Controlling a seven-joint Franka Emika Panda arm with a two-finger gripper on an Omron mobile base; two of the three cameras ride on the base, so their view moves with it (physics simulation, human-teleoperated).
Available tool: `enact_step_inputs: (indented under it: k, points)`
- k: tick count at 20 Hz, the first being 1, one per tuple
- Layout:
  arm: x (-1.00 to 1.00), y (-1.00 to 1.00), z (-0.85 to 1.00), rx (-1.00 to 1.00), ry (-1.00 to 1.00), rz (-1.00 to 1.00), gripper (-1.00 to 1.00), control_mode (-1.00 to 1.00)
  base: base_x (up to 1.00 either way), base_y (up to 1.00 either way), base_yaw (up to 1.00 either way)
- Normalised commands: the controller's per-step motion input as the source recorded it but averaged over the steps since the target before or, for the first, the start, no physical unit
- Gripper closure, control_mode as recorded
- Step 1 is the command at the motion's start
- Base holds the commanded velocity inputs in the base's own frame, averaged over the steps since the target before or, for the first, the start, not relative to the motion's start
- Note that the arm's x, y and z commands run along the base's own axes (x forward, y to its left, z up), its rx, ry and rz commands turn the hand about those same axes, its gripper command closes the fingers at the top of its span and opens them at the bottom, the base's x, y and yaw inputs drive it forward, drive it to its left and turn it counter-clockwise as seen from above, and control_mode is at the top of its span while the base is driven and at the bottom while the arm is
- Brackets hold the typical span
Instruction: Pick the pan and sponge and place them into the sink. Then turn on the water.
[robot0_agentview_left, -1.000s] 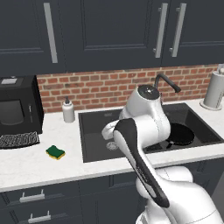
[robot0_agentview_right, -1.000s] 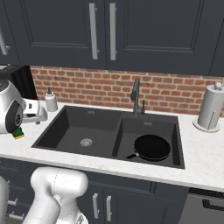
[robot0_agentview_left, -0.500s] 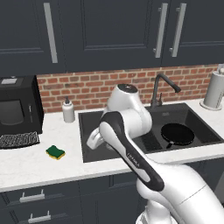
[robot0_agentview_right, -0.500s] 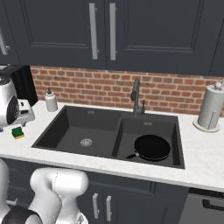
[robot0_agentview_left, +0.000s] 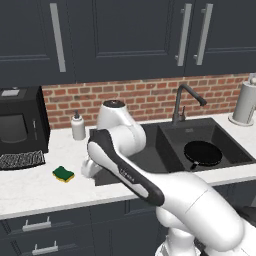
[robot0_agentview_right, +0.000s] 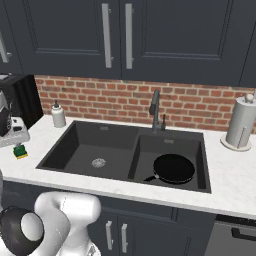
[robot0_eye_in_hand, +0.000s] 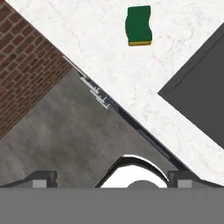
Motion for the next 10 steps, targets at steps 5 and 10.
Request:
enact_step_inputs:
  k: [5, 10]
  points:
    - [0.21, 0.46, -0.4, -0.17, 0.06, 0.0, -1.0, -1.0, 0.0, 0.0, 0.0]
    - [0.32, 0.31, -0.34, -0.12, 0.04, 0.0, -1.0, -1.0, 0.0, 0.0, 0.0]
